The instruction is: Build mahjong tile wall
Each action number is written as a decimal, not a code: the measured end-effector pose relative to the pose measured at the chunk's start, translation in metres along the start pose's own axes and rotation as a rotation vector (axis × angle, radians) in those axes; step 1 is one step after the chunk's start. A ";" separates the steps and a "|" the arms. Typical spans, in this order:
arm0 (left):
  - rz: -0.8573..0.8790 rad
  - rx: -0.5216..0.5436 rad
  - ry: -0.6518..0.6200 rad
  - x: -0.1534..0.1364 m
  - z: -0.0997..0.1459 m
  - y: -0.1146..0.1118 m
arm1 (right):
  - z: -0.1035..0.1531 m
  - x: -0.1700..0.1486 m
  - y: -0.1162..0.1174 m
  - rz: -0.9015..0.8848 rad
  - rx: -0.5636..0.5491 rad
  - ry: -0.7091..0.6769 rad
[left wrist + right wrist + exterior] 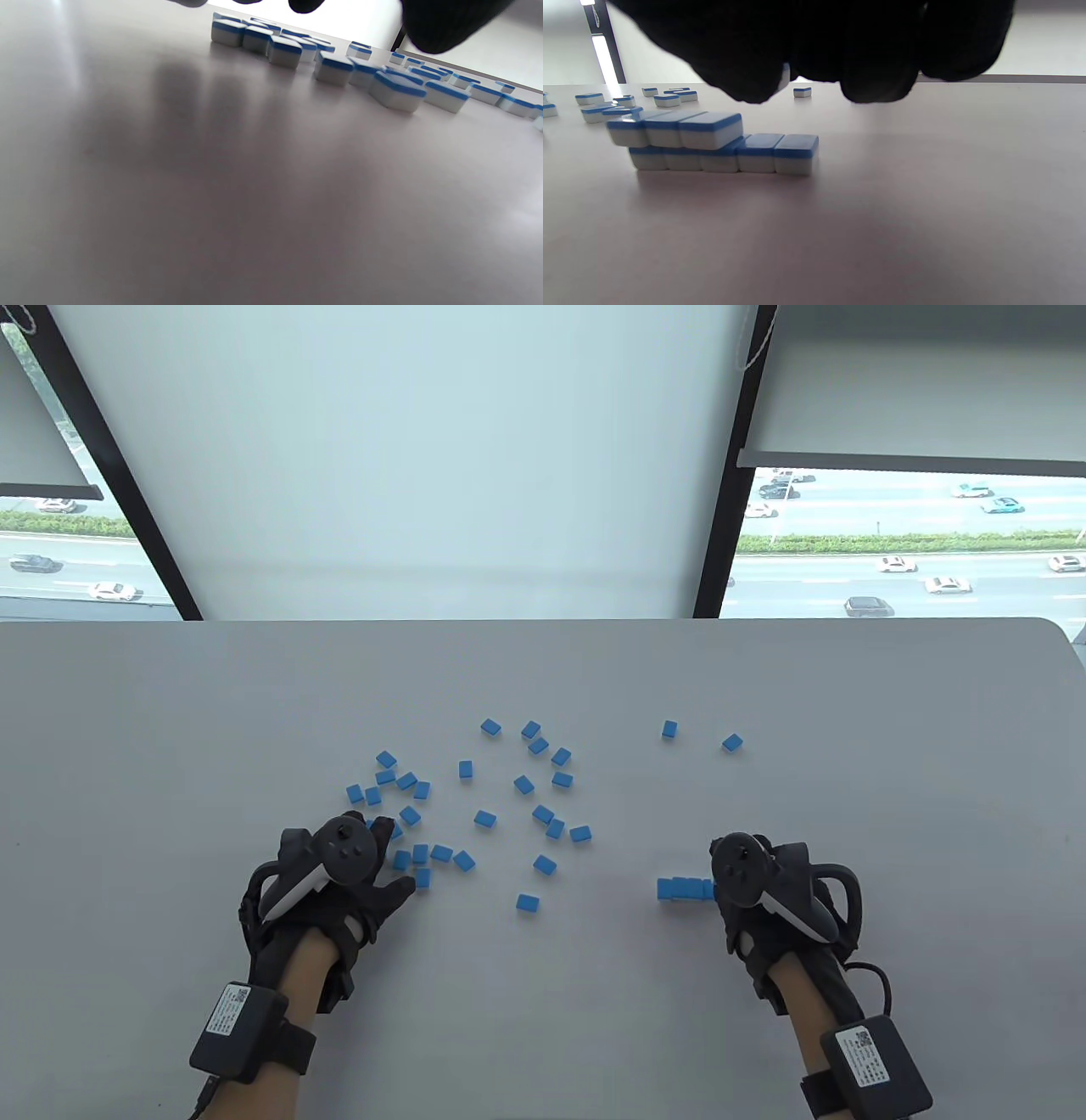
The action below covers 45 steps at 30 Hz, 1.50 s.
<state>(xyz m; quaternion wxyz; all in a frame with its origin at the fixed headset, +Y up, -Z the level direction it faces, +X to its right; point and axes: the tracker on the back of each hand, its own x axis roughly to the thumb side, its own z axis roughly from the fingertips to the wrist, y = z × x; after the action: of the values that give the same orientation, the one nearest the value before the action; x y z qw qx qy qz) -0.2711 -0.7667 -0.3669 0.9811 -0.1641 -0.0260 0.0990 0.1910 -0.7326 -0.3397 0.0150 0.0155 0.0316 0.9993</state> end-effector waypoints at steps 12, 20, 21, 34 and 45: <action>-0.003 0.011 0.002 0.001 0.001 0.002 | -0.002 0.005 0.009 0.029 0.036 -0.010; -0.003 0.019 -0.001 0.001 0.001 0.003 | -0.002 0.010 0.013 0.071 0.049 -0.014; -0.002 0.018 -0.001 0.001 0.001 0.003 | -0.002 0.009 0.013 0.067 0.048 -0.014; 0.001 0.032 -0.009 0.001 0.000 0.007 | -0.033 -0.013 -0.030 -0.017 -0.059 0.108; 0.000 0.035 0.004 0.000 0.000 0.010 | -0.160 -0.028 -0.026 -0.023 0.066 0.350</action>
<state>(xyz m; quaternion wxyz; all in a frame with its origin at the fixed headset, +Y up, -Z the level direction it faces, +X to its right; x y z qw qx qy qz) -0.2730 -0.7577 -0.3701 0.9839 -0.1474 -0.0221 0.0989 0.2146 -0.7177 -0.5017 0.0199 -0.1583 0.0666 0.9849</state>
